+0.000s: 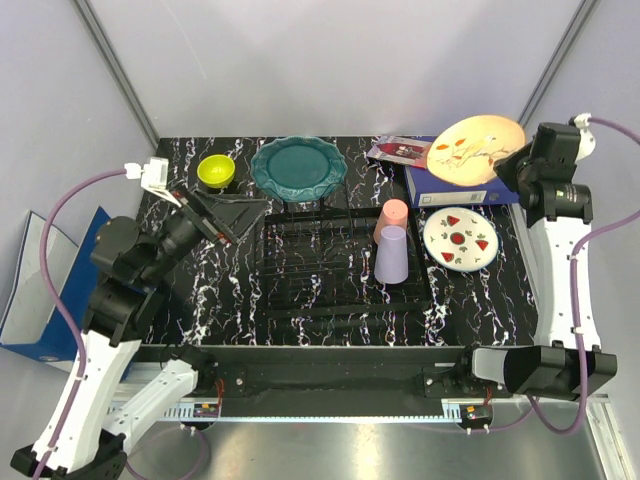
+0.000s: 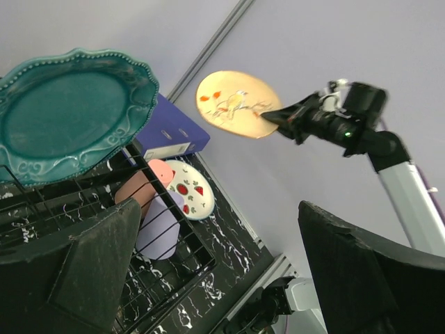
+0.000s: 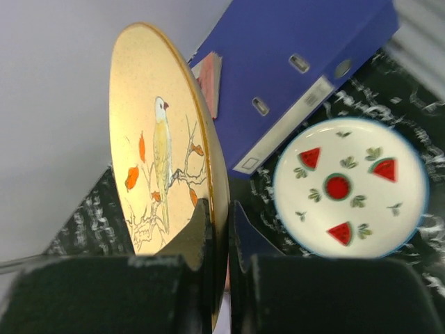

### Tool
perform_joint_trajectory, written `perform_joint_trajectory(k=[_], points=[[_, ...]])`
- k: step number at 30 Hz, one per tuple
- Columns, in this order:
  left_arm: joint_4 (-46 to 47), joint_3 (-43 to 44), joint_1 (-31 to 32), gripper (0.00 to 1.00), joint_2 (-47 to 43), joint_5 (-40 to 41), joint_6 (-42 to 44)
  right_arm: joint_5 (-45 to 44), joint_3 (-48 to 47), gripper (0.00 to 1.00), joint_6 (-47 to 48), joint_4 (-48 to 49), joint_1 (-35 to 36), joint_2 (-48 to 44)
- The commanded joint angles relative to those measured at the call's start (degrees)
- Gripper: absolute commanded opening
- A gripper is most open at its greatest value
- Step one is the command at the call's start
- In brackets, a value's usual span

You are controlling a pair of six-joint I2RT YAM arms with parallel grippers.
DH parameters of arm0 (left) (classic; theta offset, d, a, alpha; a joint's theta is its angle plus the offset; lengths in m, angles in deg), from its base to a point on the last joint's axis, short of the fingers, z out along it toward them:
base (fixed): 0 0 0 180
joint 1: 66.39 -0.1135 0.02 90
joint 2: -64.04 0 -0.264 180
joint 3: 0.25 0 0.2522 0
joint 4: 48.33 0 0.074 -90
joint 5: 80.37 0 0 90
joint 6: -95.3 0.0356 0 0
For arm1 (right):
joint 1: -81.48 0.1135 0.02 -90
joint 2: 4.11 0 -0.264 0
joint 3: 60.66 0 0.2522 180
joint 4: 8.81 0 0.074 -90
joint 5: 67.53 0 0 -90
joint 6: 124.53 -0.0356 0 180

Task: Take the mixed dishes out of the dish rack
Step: Place the plate on the plate.

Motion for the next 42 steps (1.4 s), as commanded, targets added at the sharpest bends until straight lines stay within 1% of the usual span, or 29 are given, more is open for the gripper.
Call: perform_joint_trajectory(k=[1,3,4,6,7,9,13,15,19,28,42], points=[[2.3,-1.4,-0.1,0.99,-0.4,-1.1,1.5,14.0,9.4,0.0,-11.2,22.5,-4.2,-4.9],[2.4,-2.7,0.0,0.99,0.0,-1.4,1.2,17.7,15.7,0.0,-14.1,27.5,-7.4,-6.8],[2.5,-3.1,0.0,0.99,0.2,-1.7,1.0,18.5,21.6,0.0,-16.9,31.4,-8.6,-7.2],[2.5,-4.0,0.0,0.99,0.7,-2.4,0.8,19.2,27.2,0.0,-18.2,35.1,-10.0,-9.1],[2.6,-4.2,0.0,0.99,0.9,-2.6,0.8,18.7,31.5,0.0,-18.7,37.1,-10.3,-9.8],[2.7,-4.6,0.0,0.99,1.2,-2.7,0.9,17.7,36.1,0.0,-18.8,39.0,-10.7,-11.2],[3.2,-5.1,0.0,0.99,2.0,-3.1,0.7,17.6,41.1,0.0,-19.2,41.0,-11.3,-11.4],[4.0,-6.1,0.0,0.99,2.1,-3.3,0.0,17.5,44.2,0.0,-19.5,44.9,-11.3,-11.6],[4.7,-7.4,0.0,0.99,2.1,-3.4,-0.4,16.9,47.6,0.0,-19.1,46.8,-11.4,-12.0],[5.3,-10.1,0.0,0.99,2.2,-3.4,-0.4,15.7,54.5,0.0,-19.6,52.1,-12.3,-9.9],[5.4,-12.4,0.0,0.99,2.5,-4.0,-0.9,12.1,60.8,0.0,-20.1,54.0,-12.3,-9.8]])
